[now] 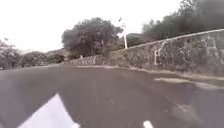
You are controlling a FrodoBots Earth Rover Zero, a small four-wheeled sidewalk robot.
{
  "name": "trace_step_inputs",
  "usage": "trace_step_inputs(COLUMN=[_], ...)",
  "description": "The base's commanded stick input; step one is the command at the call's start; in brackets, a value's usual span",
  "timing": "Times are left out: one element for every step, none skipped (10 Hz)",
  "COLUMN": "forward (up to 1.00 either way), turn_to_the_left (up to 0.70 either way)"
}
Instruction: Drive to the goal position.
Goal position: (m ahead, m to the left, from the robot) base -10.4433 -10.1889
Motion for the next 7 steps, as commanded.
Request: trace_step_inputs(forward=[0.0,0.0,0.0,0.0,0.0,0.0,0.0], turn_to_the_left=[-0.5,-0.5,-0.5,-0.5,-0.5,-0.5,-0.5])
